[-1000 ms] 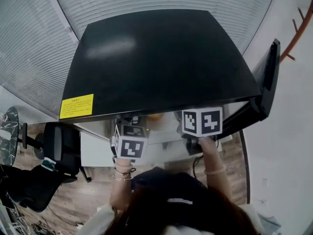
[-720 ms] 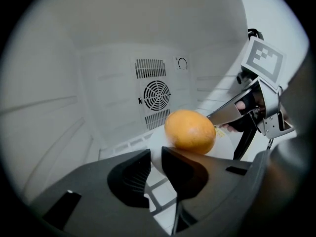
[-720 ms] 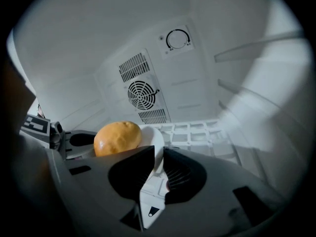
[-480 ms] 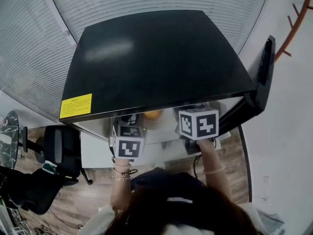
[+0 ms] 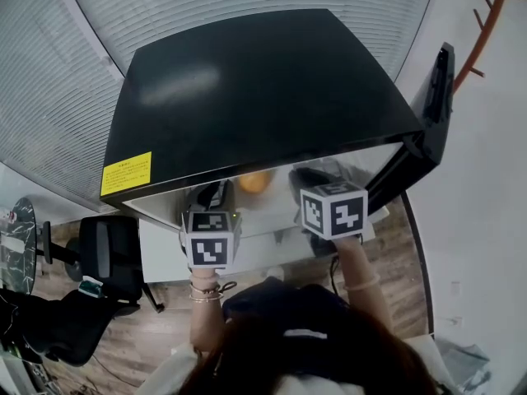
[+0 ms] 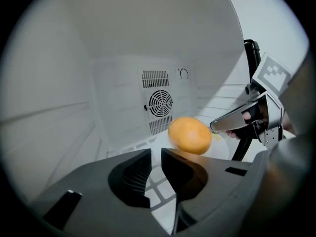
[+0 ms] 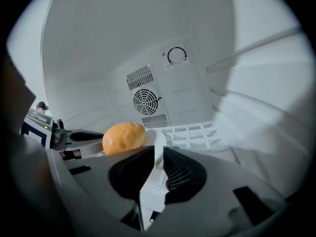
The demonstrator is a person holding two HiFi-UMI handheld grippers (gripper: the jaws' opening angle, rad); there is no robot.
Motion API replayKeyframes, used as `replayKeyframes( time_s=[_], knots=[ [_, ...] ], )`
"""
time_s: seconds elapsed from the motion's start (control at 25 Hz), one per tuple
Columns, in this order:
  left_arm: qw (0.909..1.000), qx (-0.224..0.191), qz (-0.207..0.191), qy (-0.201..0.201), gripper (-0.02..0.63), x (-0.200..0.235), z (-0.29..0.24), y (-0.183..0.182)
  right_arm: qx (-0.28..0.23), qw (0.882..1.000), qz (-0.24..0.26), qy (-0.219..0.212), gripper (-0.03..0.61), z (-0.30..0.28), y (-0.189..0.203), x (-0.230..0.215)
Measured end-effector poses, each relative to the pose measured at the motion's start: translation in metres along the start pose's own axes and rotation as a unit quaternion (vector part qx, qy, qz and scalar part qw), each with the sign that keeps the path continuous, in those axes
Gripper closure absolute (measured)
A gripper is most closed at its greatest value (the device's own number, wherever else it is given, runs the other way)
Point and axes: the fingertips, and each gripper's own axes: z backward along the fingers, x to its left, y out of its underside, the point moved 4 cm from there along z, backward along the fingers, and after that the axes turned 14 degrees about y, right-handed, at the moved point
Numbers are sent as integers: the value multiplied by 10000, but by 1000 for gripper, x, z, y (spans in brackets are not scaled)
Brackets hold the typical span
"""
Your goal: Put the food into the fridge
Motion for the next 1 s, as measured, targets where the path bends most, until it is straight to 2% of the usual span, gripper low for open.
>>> replayKeyframes(
  time_s=[0.32,0.4,0.48,0.56,0.6,0.64,1.0],
  knots=[
    [9997,-185,94,137,549,-17,14,4,-501,9984,-277,-21,523,24,1,-1],
    [9997,-216,108,106,551,-20,20,7,-542,9981,-287,-2,532,30,4,-1],
    [9996,-266,118,36,595,-23,26,9,-554,9981,-281,3,532,35,8,-1],
    [9995,-283,132,22,595,-26,32,12,-587,9978,-296,20,538,40,13,0],
    [9995,-279,135,26,595,-28,34,13,-613,9976,-308,39,574,44,15,-1],
    [9995,-275,138,24,595,-31,37,14,-637,9975,-318,46,578,47,17,-1],
    [9998,-200,29,-92,597,-62,67,28,-689,9970,-293,-179,578,78,37,5]
  ],
)
